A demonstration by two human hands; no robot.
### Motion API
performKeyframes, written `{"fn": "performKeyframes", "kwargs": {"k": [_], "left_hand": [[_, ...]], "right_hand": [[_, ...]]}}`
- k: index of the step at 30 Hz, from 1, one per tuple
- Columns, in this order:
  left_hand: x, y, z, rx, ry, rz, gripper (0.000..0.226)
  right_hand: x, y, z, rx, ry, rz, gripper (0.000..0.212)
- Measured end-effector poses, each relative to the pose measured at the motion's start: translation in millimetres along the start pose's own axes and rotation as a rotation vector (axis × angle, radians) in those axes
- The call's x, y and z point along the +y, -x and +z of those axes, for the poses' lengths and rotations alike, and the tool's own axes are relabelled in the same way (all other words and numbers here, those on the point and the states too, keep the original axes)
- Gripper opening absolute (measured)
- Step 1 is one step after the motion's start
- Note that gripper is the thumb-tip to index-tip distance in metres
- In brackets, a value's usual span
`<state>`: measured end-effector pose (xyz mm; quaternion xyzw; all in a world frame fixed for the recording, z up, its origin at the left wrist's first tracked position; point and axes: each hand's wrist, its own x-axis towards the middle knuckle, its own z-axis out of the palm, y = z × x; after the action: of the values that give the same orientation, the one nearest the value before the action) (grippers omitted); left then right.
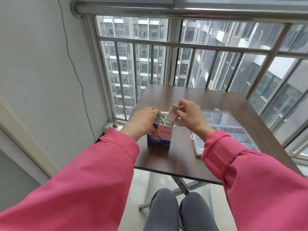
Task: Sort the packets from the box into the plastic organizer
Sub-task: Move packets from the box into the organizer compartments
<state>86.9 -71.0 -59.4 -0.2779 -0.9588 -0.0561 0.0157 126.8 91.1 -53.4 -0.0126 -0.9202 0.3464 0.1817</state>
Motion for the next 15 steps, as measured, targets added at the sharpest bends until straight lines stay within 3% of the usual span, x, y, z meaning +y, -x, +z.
{"fn": "performKeyframes", "kwargs": {"k": [4, 7, 9, 13, 15], "left_hand": [[-6, -4, -6, -0.02, -0.063, -0.031, 0.071], [-6, -3, -5, -0.075, -0.037, -0.031, 0.093], [5, -2, -5, -0.055, 0.126, 0.011, 0.102], [42, -5, -11, 0.18, 0.551, 0.115, 0.066], [56, -6, -12, 0.188, 0.646, 0.146, 0.039]], "right_hand": [[-1, -1, -11, 0.116, -0.339, 0.104, 0.02], [-2, 1, -20, 0.151, -0.462, 0.156, 0.017], [-1, 5, -27, 0.136, -0.507, 0.166, 0.017], [6, 20, -42, 0.01, -0.777, 0.206, 0.018], [12, 28, -50, -0.052, -0.881, 0.213, 0.014]]}}
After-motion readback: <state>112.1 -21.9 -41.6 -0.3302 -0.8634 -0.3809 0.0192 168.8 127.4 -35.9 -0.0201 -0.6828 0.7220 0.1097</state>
